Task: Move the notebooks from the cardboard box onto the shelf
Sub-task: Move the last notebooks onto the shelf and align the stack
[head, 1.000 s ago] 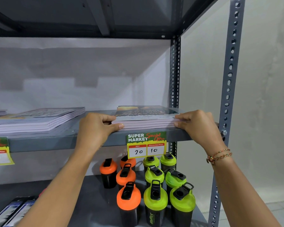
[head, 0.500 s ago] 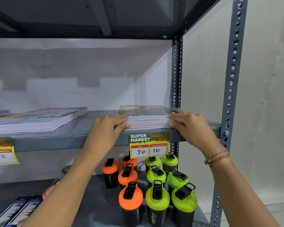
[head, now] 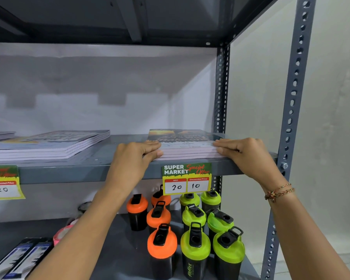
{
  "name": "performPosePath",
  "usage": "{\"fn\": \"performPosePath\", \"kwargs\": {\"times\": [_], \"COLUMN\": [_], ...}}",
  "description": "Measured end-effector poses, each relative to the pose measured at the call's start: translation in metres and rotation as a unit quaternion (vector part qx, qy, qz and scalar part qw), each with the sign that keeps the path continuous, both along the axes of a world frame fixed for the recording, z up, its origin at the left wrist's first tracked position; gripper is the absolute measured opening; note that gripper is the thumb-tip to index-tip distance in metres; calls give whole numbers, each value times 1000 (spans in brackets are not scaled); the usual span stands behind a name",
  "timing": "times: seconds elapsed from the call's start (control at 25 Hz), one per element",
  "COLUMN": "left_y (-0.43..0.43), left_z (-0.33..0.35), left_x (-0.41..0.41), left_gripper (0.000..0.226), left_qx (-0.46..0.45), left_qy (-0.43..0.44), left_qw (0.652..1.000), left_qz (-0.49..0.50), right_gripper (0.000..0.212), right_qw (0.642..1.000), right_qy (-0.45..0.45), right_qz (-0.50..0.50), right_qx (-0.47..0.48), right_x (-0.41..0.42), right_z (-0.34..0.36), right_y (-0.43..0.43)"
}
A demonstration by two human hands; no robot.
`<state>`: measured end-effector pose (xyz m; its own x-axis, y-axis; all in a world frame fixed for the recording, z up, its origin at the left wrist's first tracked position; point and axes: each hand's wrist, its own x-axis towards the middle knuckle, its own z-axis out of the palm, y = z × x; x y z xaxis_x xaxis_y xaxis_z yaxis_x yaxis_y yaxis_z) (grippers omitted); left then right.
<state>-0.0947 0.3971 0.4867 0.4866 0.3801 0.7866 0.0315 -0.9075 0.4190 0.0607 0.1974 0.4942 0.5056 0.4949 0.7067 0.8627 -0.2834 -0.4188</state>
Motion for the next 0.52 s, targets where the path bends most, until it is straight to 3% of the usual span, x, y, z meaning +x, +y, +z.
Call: {"fn": "performPosePath", "kwargs": {"times": [0.52], "left_y": [-1], "left_z": [0], "left_x": [-2], "left_gripper": [31], "left_qx": [-1], "left_qy": [20], "left_qw": [1000], "left_qz": [2], "right_gripper": [21], "right_qw": [999], "right_qy": [-11], "right_qz": [-5], "right_qx": [43], "right_x": [1], "right_z": [-6], "right_y": [1]}}
